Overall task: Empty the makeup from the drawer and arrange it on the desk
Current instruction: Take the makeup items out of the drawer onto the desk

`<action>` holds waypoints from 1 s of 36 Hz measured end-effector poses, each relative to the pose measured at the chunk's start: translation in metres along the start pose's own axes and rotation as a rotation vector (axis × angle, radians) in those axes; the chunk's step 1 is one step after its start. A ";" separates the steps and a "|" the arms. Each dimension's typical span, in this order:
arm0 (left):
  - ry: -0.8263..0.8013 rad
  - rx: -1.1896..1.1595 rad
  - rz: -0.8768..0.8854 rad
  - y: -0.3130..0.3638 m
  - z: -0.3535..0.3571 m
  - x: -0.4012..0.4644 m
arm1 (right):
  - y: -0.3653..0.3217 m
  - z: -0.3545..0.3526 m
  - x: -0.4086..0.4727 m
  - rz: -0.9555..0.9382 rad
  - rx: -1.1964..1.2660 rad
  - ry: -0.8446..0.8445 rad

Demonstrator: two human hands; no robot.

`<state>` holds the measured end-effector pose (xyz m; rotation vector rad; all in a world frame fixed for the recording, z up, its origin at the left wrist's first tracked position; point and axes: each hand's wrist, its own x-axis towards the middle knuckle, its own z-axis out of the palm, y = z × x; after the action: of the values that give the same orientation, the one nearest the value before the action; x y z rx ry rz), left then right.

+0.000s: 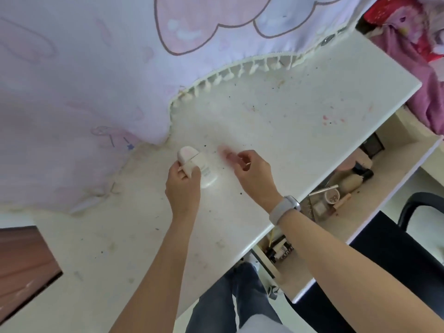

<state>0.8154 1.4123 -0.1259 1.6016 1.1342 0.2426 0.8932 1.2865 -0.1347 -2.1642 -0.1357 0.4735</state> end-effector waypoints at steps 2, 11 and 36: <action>0.020 0.053 0.052 0.007 0.000 0.013 | -0.012 0.014 0.016 -0.038 -0.054 -0.008; 0.039 0.144 0.102 0.013 0.010 0.037 | -0.038 0.030 0.040 -0.116 -0.108 -0.090; -0.676 0.613 0.425 -0.098 0.106 -0.170 | 0.180 -0.111 -0.050 0.329 -0.496 -0.127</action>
<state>0.7452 1.2084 -0.1817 2.2210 0.3366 -0.3971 0.8762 1.0812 -0.2048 -2.6573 0.0420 0.8362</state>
